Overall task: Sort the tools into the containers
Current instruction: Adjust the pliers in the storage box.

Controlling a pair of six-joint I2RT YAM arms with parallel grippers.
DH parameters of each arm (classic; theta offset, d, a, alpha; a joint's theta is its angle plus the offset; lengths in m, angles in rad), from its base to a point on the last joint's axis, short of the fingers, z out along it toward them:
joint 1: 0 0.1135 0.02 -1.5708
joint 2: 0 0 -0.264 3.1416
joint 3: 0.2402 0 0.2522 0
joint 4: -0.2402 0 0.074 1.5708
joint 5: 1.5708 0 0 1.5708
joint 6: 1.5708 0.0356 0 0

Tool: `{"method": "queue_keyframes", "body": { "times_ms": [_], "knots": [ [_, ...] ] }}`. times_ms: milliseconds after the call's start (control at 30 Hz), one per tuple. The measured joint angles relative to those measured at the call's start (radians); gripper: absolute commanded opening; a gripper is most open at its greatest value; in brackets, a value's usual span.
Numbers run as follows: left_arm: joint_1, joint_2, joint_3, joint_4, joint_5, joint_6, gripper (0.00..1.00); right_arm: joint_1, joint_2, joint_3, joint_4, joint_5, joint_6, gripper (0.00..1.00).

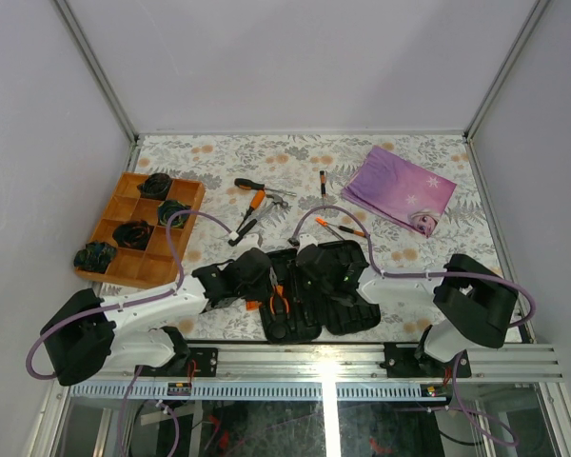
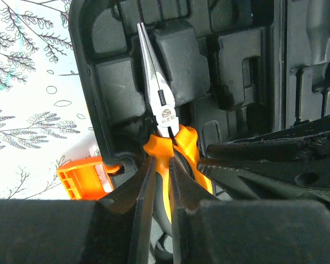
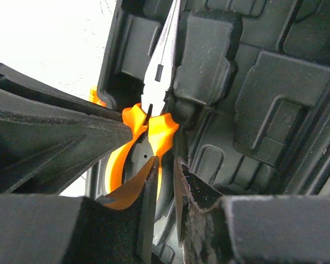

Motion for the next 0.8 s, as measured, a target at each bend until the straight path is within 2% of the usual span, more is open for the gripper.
{"method": "queue_keyframes", "body": {
  "times_ms": [300,600,800],
  "knots": [
    [-0.002,0.001,0.0,0.0,0.0,-0.005,0.0,0.0,0.004,0.002,0.006,-0.016,0.0,0.23],
    [-0.006,0.031,0.013,-0.011,-0.007,-0.014,0.0,-0.005,0.063,0.09,-0.088,-0.006,-0.008,0.05],
    [-0.019,0.055,0.03,-0.03,-0.022,-0.023,0.0,-0.007,0.106,0.167,-0.168,0.021,0.014,0.0]
  ]
}}
